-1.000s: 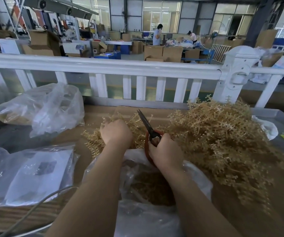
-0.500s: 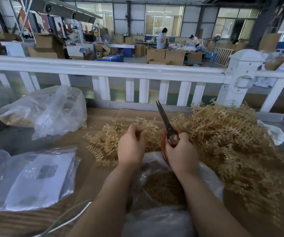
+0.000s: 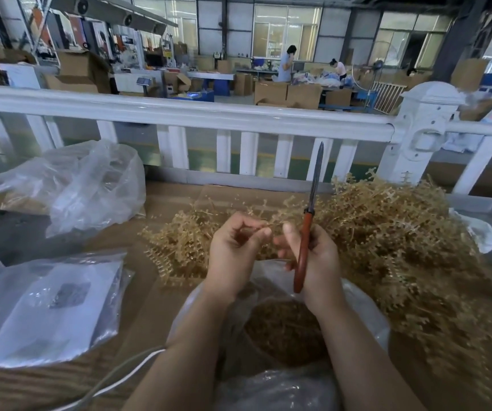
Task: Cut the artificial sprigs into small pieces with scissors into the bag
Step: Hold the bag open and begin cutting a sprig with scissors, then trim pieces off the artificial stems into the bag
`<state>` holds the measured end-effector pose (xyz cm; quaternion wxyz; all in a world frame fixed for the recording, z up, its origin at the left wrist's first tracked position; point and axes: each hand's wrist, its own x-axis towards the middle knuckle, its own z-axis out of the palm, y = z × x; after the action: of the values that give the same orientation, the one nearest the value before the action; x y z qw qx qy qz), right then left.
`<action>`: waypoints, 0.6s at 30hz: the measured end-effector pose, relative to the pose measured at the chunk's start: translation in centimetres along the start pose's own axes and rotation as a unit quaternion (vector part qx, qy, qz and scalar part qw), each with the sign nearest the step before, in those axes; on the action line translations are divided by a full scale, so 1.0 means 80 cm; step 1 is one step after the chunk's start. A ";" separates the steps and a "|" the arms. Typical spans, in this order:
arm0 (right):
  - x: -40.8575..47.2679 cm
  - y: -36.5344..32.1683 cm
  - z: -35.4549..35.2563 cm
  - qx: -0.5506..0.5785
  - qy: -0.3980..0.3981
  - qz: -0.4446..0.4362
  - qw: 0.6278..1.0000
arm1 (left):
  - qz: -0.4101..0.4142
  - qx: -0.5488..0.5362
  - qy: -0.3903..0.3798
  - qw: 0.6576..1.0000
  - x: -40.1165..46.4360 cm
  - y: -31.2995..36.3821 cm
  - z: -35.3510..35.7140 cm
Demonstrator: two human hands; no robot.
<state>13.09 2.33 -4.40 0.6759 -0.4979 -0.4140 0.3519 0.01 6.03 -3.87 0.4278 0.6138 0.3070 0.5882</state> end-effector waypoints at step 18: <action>-0.003 -0.009 -0.011 0.234 -0.045 0.028 0.971 | 0.016 0.071 -0.040 0.997 -0.016 -0.001 0.002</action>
<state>13.84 1.64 -3.91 0.7441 -0.3215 -0.3360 0.4797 0.04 4.89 -4.51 0.3851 0.6706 0.3210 0.5468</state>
